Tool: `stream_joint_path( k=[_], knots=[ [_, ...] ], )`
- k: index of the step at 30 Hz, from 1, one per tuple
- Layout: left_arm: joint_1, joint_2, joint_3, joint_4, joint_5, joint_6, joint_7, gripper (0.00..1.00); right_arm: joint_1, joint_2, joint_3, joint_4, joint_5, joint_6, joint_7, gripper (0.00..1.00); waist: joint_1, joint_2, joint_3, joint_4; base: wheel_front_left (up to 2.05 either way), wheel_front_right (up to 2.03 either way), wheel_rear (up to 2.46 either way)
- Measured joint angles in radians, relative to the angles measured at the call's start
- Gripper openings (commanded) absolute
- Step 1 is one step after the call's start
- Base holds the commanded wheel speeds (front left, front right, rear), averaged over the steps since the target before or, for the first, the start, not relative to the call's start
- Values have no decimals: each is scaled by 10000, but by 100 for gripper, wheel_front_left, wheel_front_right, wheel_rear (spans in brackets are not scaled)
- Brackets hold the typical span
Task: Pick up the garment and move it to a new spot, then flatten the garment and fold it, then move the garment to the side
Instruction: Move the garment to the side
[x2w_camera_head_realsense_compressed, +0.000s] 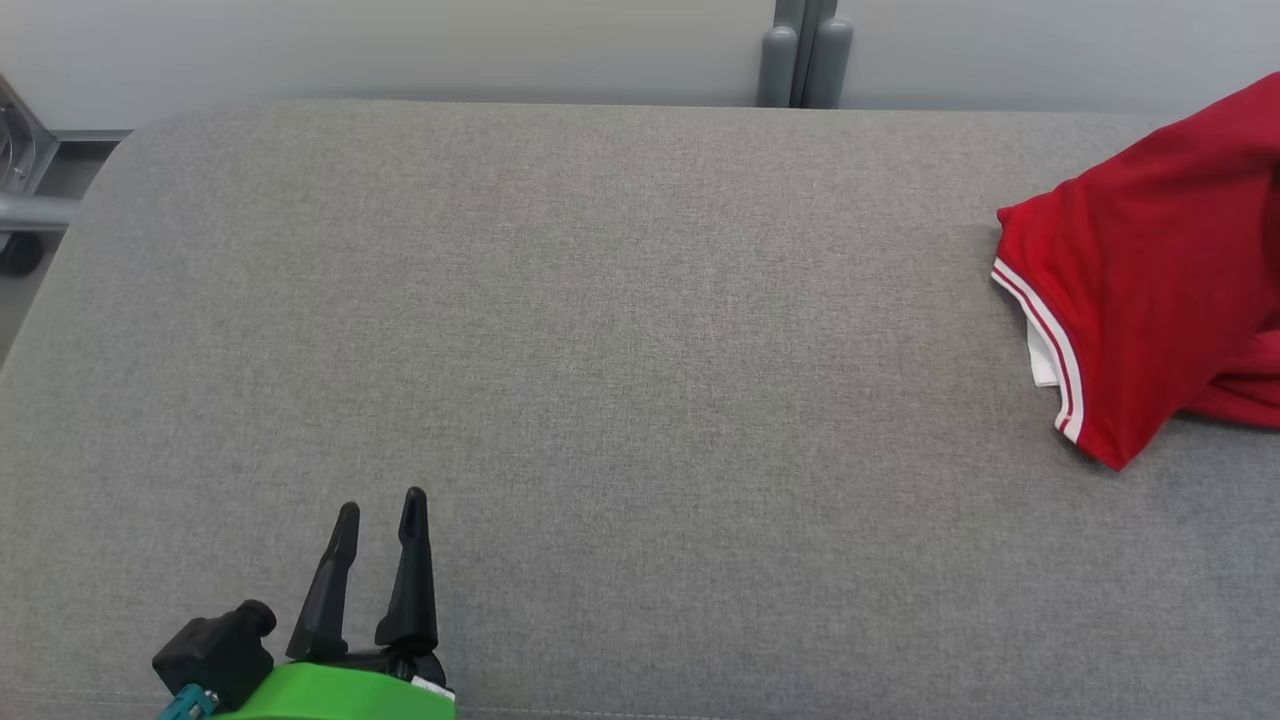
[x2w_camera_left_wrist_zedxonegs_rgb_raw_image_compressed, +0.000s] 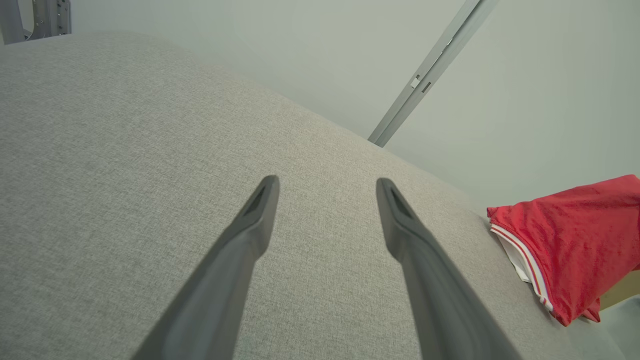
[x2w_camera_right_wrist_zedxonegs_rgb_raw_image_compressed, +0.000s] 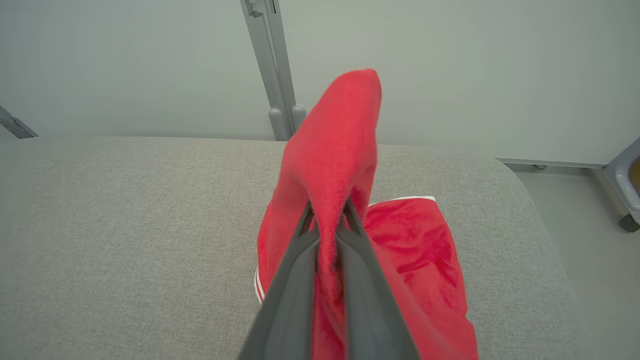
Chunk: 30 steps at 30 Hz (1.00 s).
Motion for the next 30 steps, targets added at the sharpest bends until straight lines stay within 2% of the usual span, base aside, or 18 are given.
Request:
stream_joint_path(
  k=[7,18,23,28,29,30],
  knots=[
    [-1,50,-132,-109,105,0,44,100,-24,-433,-151,109,-100,-265,23,0,0,0,204,72,0,0,0],
    [-9,316,-134,-606,332,12,236,100,-176,-1168,-305,663,-671,-1127,-165,0,0,0,924,318,0,0,0],
    [-23,385,-132,-819,464,90,326,100,-175,-1197,-405,1087,-794,-1657,-368,0,0,0,1396,455,0,0,0],
    [-52,477,-121,-1024,589,92,410,100,-173,-1193,-589,1507,-800,-1850,-677,0,0,0,1889,596,0,0,0],
    [-58,508,-113,-1053,589,102,410,100,-173,-1174,-616,1570,-811,-1896,-757,8,0,0,1988,623,0,0,0],
    [-70,531,-102,-1087,591,102,410,100,-173,-1141,-656,1645,-811,-1923,-773,22,0,0,2080,646,0,0,0]
  ],
)
